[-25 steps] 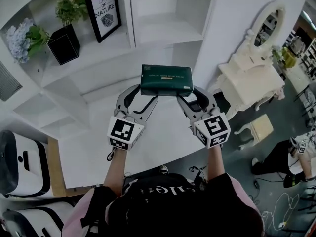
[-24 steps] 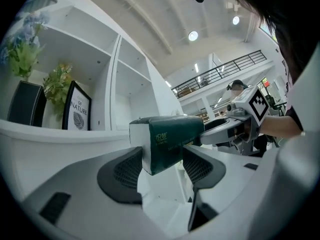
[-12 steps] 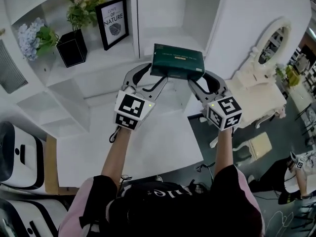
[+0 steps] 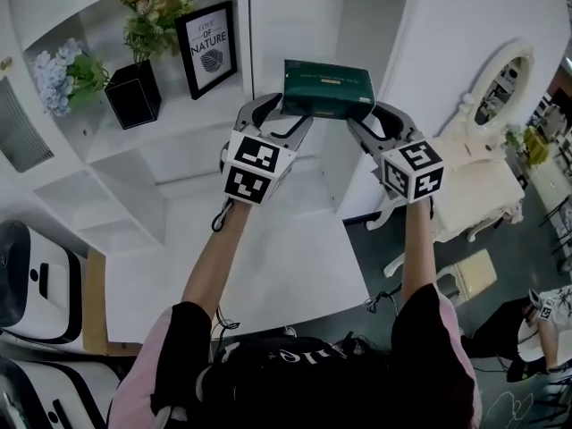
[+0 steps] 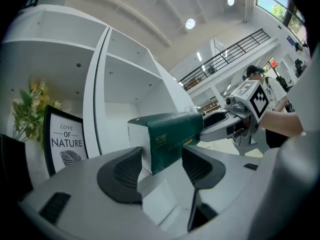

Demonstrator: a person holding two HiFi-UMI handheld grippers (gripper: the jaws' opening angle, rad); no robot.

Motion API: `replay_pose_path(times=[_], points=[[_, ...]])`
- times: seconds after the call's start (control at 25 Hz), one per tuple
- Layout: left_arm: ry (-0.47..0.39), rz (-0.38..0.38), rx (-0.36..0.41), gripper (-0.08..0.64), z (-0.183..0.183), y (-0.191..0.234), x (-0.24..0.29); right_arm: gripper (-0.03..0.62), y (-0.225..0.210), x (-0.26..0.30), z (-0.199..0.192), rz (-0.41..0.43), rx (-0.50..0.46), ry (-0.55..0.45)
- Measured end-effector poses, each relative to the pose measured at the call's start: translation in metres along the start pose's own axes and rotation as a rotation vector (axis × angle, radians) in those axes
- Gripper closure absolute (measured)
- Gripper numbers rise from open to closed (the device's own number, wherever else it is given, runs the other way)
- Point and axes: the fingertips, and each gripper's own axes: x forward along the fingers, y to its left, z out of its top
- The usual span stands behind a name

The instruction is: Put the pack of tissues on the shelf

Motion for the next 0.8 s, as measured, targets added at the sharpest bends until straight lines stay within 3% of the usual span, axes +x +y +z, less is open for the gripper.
replay_pose_path(times=[0.28,0.48,0.68,0.8], points=[[0.044,0.043,-0.045,0.308,-0.006,0.014,0.019,0.360,-0.017,0.019,-0.003,0.017,0.070,-0.010],[0.058,0.042,-0.049,0.308,-0.007,0.007,0.027,0.370,-0.033,0.022,0.008,-0.010,0.251,-0.131],[0.074,0.056,-0.066,0.308,-0.014,0.008,0.037,0.373,-0.039,0.034,-0.004,-0.068,0.221,-0.063],[0.097,0.076,-0.052,0.308,-0.021,0.006,0.043,0.379,-0.045,0.038,-0.010,-0.119,0.253,-0.045]])
